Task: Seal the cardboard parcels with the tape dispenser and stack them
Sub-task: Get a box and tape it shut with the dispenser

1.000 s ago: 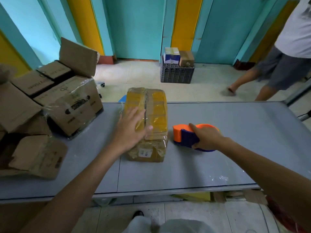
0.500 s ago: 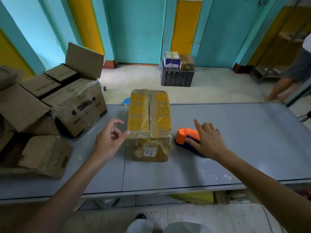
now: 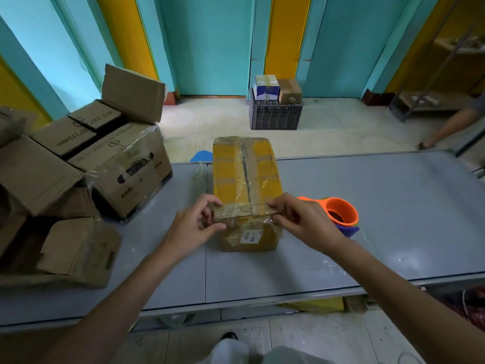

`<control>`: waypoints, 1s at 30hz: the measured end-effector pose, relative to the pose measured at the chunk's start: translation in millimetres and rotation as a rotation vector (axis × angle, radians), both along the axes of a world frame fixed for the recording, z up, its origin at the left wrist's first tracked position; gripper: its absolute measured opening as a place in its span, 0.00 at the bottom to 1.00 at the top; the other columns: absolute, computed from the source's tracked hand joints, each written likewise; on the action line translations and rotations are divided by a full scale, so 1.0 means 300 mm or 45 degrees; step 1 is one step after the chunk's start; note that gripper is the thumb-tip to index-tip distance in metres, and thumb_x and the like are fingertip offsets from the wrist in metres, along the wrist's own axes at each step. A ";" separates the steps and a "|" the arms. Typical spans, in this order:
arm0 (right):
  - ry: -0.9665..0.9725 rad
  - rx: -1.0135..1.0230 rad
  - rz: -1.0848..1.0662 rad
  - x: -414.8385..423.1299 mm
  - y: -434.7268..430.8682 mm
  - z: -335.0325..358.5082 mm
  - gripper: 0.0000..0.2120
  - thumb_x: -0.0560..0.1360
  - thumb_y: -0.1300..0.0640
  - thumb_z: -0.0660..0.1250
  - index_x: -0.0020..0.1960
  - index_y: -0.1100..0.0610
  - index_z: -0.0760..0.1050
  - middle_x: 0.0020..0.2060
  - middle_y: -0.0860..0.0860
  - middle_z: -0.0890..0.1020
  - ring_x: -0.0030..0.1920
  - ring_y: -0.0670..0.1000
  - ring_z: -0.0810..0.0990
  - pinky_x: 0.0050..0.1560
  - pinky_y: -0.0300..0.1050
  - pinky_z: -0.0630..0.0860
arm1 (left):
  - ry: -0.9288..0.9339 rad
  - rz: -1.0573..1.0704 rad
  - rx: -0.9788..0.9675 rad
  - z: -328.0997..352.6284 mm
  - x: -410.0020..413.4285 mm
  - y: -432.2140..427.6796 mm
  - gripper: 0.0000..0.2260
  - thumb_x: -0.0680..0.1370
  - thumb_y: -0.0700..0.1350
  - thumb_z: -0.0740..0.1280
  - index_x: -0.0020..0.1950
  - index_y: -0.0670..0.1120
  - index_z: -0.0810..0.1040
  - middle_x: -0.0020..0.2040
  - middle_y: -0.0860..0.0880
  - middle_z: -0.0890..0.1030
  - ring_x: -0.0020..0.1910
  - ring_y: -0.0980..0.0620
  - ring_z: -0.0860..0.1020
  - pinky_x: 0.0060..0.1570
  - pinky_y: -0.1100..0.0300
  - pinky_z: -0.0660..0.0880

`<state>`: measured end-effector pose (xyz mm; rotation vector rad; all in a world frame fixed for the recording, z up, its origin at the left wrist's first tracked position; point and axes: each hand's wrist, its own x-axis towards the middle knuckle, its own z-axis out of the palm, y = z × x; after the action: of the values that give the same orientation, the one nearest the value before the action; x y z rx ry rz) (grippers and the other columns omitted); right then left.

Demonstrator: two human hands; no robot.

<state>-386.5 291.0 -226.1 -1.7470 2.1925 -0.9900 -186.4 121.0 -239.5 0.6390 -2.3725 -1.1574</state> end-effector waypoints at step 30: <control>0.264 0.052 0.148 -0.069 -0.054 0.045 0.25 0.66 0.36 0.69 0.51 0.55 0.78 0.44 0.47 0.82 0.39 0.45 0.77 0.37 0.41 0.75 | 0.026 0.230 -0.893 -0.057 -0.047 0.021 0.32 0.64 0.75 0.57 0.51 0.49 0.67 0.36 0.53 0.81 0.32 0.53 0.79 0.44 0.59 0.67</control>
<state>-407.3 274.8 -212.5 -2.0133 2.1802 -0.7632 -200.5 127.3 -256.5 0.5621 -2.4131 -0.2101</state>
